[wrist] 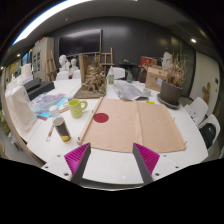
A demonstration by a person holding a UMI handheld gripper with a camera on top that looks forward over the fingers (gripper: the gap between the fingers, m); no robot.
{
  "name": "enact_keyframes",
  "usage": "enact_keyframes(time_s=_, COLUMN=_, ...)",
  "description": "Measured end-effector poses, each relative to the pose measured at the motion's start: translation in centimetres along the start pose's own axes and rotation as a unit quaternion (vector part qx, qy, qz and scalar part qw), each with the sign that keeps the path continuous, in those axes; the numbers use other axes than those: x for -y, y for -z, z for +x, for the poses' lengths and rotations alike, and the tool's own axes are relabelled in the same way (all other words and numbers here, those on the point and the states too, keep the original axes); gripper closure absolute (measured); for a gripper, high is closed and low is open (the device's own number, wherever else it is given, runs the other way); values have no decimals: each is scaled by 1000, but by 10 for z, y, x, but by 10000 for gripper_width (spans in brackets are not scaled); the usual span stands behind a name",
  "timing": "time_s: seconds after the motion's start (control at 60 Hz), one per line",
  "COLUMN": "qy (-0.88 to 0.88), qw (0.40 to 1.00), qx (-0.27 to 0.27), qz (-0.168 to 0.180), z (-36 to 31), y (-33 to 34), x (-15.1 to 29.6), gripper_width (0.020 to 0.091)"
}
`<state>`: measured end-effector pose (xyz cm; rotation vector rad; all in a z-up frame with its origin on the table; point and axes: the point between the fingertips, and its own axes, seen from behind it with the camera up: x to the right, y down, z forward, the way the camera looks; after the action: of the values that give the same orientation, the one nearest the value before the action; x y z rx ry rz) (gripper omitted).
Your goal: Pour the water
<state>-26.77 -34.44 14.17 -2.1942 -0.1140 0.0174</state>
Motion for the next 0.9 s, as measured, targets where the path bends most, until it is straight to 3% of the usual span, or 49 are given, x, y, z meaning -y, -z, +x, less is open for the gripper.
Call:
enact_keyframes(time_s=0.083, qy=4, qw=1000, qx=7, qz=-6, z=-10, y=-1, x=-4, gripper_width=246)
enact_keyframes(time_s=0.317, qy=18, qw=999, qx=20, qz=-18, z=-133, y=-18, x=-32, gripper_width=248)
enact_keyframes(time_s=0.483, qy=20, qw=999, qx=33, qz=12, z=-192, y=-45, x=-27, gripper_width=246)
enact_keyframes(time_s=0.733, qy=2, qw=997, qx=10, qz=78, z=-215, y=-128, x=7, gripper_width=247)
enact_keyframes(time_s=0.85, qy=-4, qw=996, qx=7, qz=94, z=-219, y=-161, x=15, gripper_width=288)
enact_keyframes(time_s=0.9, qy=-6, qw=995, qx=11, qz=96, z=-222, y=-172, x=16, gripper_width=364)
